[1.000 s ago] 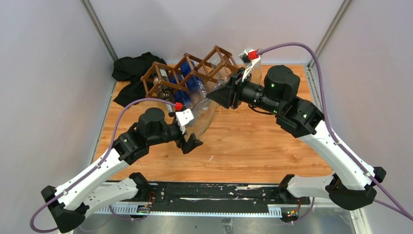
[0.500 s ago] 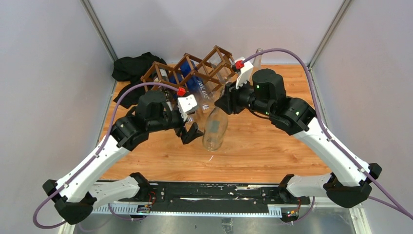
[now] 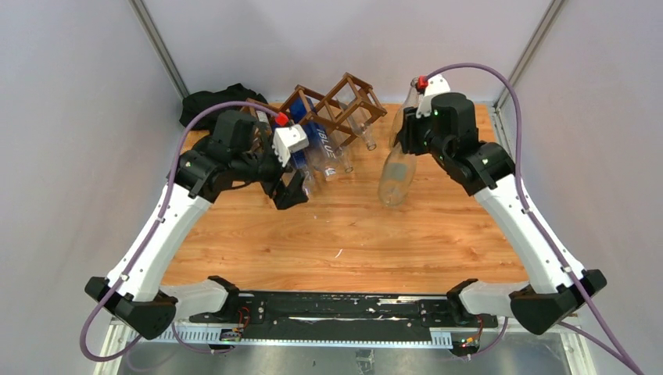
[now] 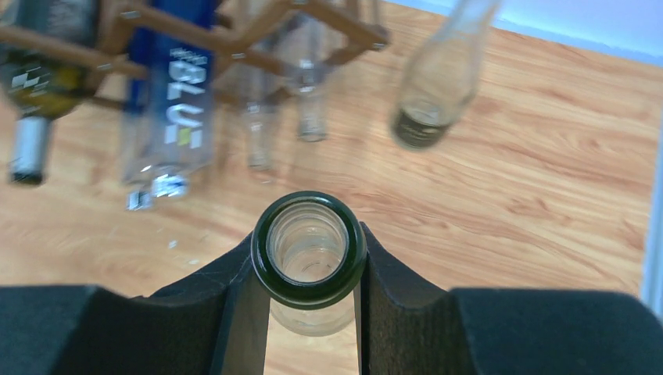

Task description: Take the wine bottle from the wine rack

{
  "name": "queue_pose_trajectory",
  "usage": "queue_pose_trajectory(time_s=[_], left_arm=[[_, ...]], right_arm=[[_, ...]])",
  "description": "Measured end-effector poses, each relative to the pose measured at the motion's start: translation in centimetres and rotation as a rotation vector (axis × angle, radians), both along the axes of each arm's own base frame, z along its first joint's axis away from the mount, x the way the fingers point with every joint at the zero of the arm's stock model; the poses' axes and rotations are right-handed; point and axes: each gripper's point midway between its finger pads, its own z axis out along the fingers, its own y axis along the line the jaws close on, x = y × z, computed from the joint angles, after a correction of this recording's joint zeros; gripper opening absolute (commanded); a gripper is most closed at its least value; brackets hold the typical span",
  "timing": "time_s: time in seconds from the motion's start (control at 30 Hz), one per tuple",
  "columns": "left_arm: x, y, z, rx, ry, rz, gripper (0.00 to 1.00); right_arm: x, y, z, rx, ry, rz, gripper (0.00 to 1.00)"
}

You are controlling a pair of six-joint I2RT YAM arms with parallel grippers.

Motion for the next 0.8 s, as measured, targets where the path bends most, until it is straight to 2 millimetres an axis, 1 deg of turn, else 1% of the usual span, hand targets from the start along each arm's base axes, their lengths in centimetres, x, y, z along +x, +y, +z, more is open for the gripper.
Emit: queue_pose_trajectory(time_s=[0.07,0.1,0.17,0.2,0.3,0.4,0.53,0.8], left_arm=[[1.2,0.5,1.2,-0.001,-0.016,0.039,1.00],[1.8,0.7,1.6,-0.001,-0.026,0.054,1.00],[3.4,1.5,2.8,0.001,-0.053,0.104,1.00],[3.8,1.7,3.0,0.003,-0.061,0.117,1.00],[5.5,3.1,4.0,0.013,-0.091,0.185,1.00],[6.4,4.2,4.4,0.023,-0.108,0.230,1.00],[7.0,5.2,4.2,0.046,-0.117,0.268,1.00],[7.4,6.4,3.6,0.078,-0.115,0.290,1.00]], right_arm=[[2.1,-2.4,-1.0,-0.015,0.012,-0.094,0.00],[2.8,-3.2,-1.4,-0.022,0.017,-0.124,0.00],[5.1,-5.5,-2.7,-0.040,0.036,-0.215,0.00],[5.5,-5.8,-2.9,-0.043,0.040,-0.226,0.00],[8.3,-8.1,-4.5,-0.068,0.066,-0.317,0.00],[10.7,-9.5,-5.7,-0.086,0.079,-0.372,0.00],[13.2,-11.2,-6.2,-0.088,0.074,-0.428,0.00],[15.8,-14.2,-5.5,-0.056,0.031,-0.507,0.00]])
